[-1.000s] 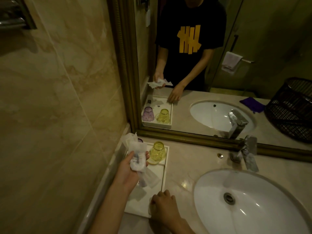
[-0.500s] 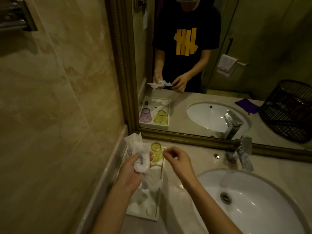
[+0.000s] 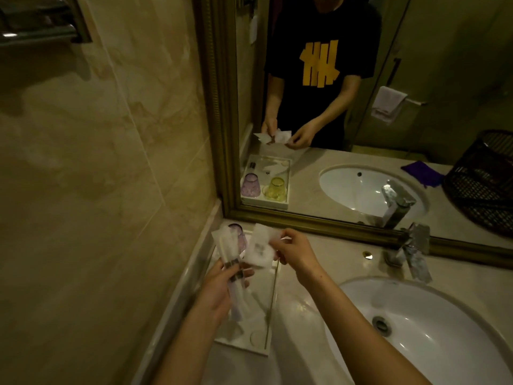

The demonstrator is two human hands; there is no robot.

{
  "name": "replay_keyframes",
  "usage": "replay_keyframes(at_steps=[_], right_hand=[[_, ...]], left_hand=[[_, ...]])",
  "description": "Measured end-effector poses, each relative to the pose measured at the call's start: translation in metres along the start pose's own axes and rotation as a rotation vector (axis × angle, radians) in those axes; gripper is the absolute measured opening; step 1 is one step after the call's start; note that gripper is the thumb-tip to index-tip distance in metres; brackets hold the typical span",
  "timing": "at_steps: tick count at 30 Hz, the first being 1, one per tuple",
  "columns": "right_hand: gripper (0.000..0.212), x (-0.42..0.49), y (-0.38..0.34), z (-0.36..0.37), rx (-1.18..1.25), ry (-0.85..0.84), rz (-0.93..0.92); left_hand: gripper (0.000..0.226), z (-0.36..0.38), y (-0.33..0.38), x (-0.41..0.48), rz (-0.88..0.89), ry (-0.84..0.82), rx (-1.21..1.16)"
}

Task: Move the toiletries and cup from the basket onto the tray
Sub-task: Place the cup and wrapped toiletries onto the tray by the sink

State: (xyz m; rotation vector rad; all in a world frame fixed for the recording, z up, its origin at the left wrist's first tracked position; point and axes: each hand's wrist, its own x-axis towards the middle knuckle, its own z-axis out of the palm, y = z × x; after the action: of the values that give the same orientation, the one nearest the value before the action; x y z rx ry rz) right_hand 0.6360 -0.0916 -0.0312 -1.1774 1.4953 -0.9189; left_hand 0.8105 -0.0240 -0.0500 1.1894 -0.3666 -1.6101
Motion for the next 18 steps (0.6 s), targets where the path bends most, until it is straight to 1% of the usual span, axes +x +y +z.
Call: replay_keyframes(at_steps=[4, 6, 10, 12, 14, 16, 18], right_hand=[[0.013, 0.013, 0.026, -0.002, -0.080, 0.079, 0.044], [0.012, 0.018, 0.043, 0.003, -0.219, 0.083, 0.031], [0.014, 0.024, 0.067, 0.017, -0.588, 0.046, -0.042], [0.014, 0.026, 0.071, 0.022, -0.686, 0.028, -0.058], [0.012, 0.030, 0.075, 0.027, -0.644, -0.028, -0.021], [0.005, 0.033, 0.081, 0.030, -0.562, -0.067, 0.038], [0.008, 0.035, 0.093, 0.030, -0.527, -0.077, 0.054]], left_hand=[[0.031, -0.015, -0.001, -0.001, 0.022, 0.061, 0.015], [0.027, -0.020, -0.001, -0.003, 0.026, 0.060, -0.008], [0.020, -0.030, 0.000, -0.004, 0.031, 0.031, -0.033], [0.021, -0.034, 0.000, -0.003, 0.031, 0.033, -0.028], [0.022, -0.037, 0.000, -0.002, 0.033, 0.047, -0.024], [0.023, -0.039, -0.001, -0.002, 0.032, 0.052, -0.027], [0.026, -0.041, -0.003, -0.002, 0.031, 0.053, -0.029]])
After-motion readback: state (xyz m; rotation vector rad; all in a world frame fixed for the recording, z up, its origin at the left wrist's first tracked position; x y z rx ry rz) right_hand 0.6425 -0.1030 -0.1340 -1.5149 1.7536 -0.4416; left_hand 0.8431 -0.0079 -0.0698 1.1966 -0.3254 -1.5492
